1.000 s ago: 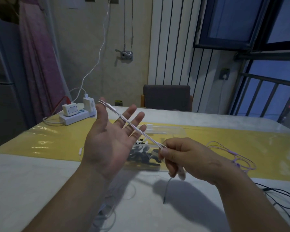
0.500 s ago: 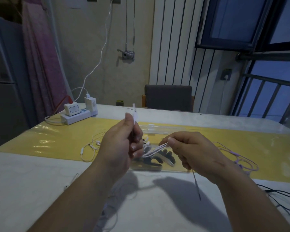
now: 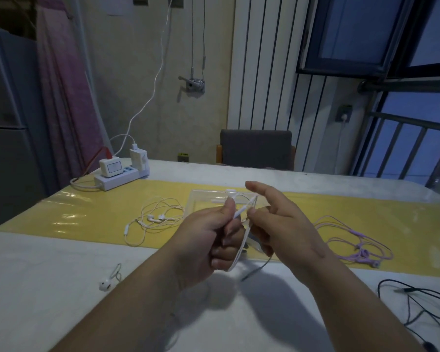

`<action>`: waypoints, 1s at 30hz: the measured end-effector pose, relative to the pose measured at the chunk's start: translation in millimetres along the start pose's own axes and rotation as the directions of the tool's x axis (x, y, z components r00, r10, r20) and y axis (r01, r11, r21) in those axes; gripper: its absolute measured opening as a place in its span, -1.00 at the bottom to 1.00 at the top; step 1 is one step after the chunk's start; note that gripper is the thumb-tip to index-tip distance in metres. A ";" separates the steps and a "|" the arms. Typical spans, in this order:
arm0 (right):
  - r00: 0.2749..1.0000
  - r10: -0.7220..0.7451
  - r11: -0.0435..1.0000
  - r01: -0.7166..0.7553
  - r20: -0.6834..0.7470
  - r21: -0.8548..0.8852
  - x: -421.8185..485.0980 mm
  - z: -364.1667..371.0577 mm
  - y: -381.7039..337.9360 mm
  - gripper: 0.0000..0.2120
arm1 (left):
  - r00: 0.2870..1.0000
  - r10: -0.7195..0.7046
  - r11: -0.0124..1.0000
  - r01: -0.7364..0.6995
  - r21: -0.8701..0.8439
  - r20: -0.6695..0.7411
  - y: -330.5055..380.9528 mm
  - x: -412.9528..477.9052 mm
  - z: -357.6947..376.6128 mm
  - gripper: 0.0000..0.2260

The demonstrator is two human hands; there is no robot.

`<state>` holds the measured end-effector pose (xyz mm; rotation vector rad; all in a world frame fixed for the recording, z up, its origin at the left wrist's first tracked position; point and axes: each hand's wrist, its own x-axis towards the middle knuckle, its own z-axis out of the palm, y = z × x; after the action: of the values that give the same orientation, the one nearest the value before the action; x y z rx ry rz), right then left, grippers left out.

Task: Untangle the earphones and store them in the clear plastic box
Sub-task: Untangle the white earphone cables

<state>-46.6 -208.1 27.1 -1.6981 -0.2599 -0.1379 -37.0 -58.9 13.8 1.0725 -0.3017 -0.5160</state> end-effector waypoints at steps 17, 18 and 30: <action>0.995 0.099 0.777 -0.066 -0.018 0.627 -1.3 -6.9 -5.1 -0.84 | 0.862 0.452 0.887 -0.409 0.213 -0.229 4.0 6.9 -10.5 -0.88; 0.994 0.091 0.790 -0.030 -0.068 0.612 -2.4 -5.9 -4.1 -0.79 | 0.851 0.463 0.876 -0.399 0.270 -0.248 5.2 6.2 -11.7 -0.88; 1.000 0.025 0.983 -0.025 -0.001 0.180 0.0 1.4 8.9 -0.94 | 0.907 0.276 0.898 -0.362 -0.251 -0.319 8.2 6.5 -6.6 -0.74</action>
<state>-44.4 -207.8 18.3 -1.5206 -0.2415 -0.0953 -26.4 -54.3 18.0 0.7581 -0.1414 -0.1028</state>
